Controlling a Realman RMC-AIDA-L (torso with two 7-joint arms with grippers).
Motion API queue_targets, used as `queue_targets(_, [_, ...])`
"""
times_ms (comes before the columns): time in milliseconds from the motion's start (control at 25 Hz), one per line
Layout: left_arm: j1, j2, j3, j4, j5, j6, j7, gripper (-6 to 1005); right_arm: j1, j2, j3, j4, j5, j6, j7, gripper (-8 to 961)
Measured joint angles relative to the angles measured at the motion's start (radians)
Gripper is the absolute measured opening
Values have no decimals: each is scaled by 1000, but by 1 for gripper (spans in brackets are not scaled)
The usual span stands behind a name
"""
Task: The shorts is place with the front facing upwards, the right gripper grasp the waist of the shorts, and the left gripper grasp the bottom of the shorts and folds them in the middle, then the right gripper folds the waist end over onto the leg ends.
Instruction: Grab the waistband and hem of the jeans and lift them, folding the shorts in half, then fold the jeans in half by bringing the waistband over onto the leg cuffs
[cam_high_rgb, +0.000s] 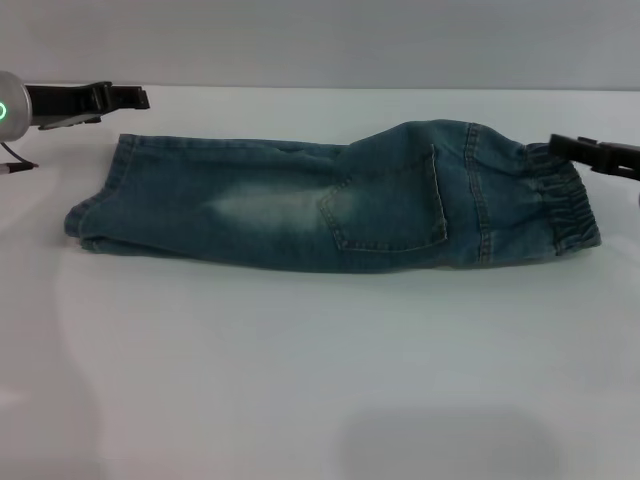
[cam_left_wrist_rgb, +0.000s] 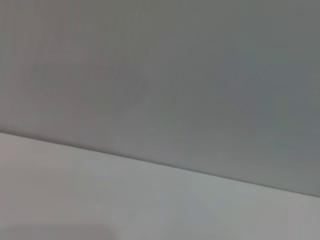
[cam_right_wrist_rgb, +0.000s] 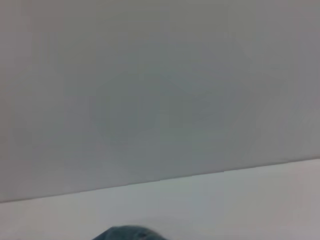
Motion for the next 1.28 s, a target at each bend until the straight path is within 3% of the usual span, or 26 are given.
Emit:
queue_targets(200, [1,-6,-4,14,-6,-5,19,795,-27,6,22,-49,36,-1,0,485])
queue_targets(560, [1,-52,-8,75,-15,-32,65,829,-38,1,12,-130,86,-94,62,486])
queue_targets(800, [1,-71,-8,79,-63,-58,106,829,29,16,-97,-112,104,-150,56,485])
queue_targets(1000, [2,-76,-5,81,-93,-67,118,829,79,32,-182,-59,106,-144,29,485])
queue_targets(1280, [-1,-71,-2,83,-96,-64,118,829,65,53,-212,-34,102,-116,18,486])
